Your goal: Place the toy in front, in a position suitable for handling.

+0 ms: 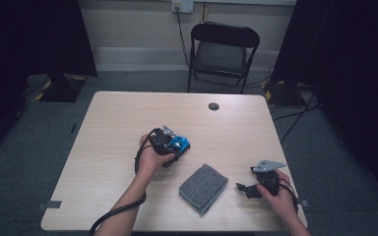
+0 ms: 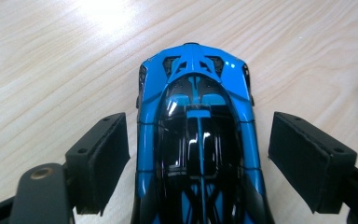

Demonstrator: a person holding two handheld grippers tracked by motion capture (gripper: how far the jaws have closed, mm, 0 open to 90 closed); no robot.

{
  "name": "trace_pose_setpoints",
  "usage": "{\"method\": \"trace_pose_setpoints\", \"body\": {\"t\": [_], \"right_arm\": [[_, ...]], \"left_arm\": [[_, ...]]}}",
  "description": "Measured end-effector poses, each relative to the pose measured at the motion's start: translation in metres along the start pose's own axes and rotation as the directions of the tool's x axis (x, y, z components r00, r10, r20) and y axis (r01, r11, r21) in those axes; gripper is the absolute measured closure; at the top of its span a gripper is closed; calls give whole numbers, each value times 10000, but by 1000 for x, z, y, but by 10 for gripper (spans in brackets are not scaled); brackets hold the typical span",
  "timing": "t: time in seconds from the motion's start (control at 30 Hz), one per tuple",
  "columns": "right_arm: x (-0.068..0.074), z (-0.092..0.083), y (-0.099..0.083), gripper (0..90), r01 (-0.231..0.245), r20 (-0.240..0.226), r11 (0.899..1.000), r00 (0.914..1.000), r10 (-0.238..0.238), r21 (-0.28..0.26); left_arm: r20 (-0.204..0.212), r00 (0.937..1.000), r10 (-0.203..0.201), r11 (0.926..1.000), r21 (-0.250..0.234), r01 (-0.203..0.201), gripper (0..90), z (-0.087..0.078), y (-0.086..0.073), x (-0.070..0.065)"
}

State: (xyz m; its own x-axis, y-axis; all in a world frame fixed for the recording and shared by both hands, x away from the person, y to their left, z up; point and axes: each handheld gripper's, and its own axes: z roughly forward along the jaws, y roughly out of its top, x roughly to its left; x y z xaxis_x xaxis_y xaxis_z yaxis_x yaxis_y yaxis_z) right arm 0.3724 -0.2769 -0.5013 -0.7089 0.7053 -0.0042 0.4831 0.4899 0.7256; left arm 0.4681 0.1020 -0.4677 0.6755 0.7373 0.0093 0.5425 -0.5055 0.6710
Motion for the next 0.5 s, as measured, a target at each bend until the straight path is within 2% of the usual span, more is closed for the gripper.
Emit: {"method": "trace_pose_setpoints", "body": {"t": [0.13, 0.23, 0.3, 0.37, 0.5], "right_arm": [[0, 0, 0, 88, 11, -25, 10000, 10000, -11, -7], [0, 0, 0, 89, 42, -46, 10000, 10000, -42, -12], [0, 0, 0, 89, 43, -45, 10000, 10000, -43, -13], [0, 0, 0, 88, 42, -45, 10000, 10000, -43, -11], [0, 0, 0, 88, 43, -45, 10000, 10000, -43, -12]], "left_arm": [[168, 9999, 15, 9998, -202, -11, 186, -7, -8, 0], [24, 9999, 151, 9996, -257, -151, 186, -13, -16, 0], [70, 9996, 279, 9994, -199, -277, 183, -19, -24, 2], [138, 9998, 119, 9989, -456, -113, 179, -23, -30, 3], [201, 9998, -5, 9987, -500, 15, 167, -26, -37, 5]]}}
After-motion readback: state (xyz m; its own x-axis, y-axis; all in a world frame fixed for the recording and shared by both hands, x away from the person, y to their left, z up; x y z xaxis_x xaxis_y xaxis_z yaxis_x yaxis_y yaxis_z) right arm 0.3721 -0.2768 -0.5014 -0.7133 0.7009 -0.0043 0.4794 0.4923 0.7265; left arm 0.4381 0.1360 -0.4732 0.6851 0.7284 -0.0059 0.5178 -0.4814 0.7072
